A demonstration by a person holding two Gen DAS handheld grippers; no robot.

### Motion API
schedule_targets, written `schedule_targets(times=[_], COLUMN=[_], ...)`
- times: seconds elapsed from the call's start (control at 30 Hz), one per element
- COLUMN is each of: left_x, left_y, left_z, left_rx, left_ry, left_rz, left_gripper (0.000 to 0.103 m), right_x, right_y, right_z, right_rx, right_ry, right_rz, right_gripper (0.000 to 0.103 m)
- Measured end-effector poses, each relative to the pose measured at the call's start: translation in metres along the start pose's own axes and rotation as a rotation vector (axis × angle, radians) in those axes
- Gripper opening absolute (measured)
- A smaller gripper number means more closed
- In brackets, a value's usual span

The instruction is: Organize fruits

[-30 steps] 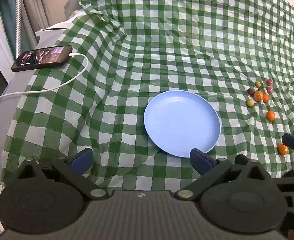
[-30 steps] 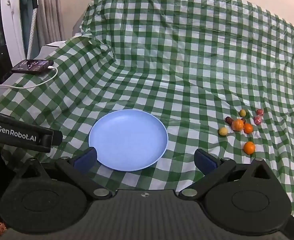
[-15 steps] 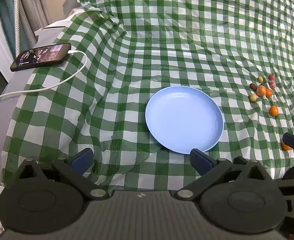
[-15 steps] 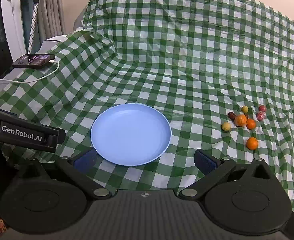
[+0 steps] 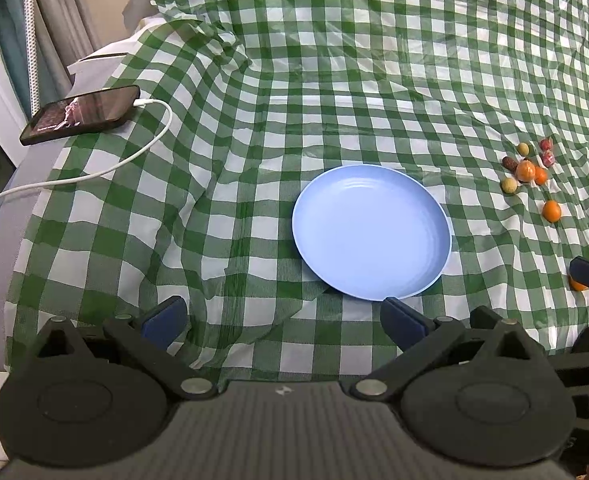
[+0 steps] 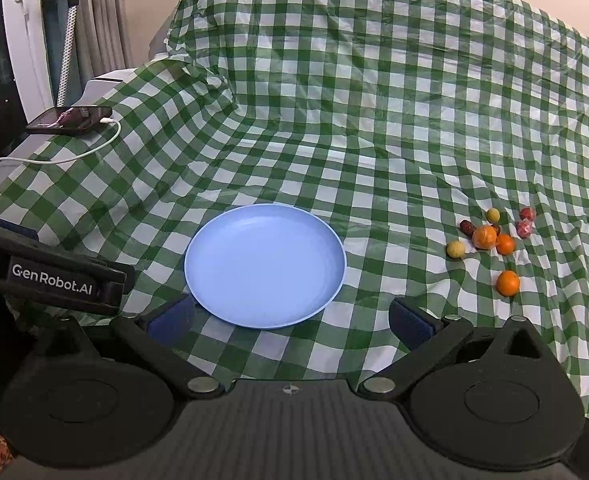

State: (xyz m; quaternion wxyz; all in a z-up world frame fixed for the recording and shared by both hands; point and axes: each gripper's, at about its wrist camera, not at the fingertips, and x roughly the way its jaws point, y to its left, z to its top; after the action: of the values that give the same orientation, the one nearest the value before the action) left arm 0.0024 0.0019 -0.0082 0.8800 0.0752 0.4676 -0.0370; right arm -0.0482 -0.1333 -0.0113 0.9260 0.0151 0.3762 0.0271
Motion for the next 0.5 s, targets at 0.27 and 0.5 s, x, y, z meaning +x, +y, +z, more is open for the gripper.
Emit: schedule_targets(times=[0.27,0.5], left_x=[0.0007,0.0007], left_y=[-0.0004,-0.0006], left_z=[0.0004,0.0000], left_rx=[0.004,0.010], left_ry=[0.005,0.005], left_rz=[-0.001,-0.001], left_gripper=[0.103,0.103], right_x=[0.0018,0.0018], right_y=[0.0020,0.0023], right_z=[-0.0031,-0.0030], right_rx=[-0.002,0.000], right_ry=[0.011,0.013], right_rz=[0.002,0.002], right_gripper=[0.103,0.103])
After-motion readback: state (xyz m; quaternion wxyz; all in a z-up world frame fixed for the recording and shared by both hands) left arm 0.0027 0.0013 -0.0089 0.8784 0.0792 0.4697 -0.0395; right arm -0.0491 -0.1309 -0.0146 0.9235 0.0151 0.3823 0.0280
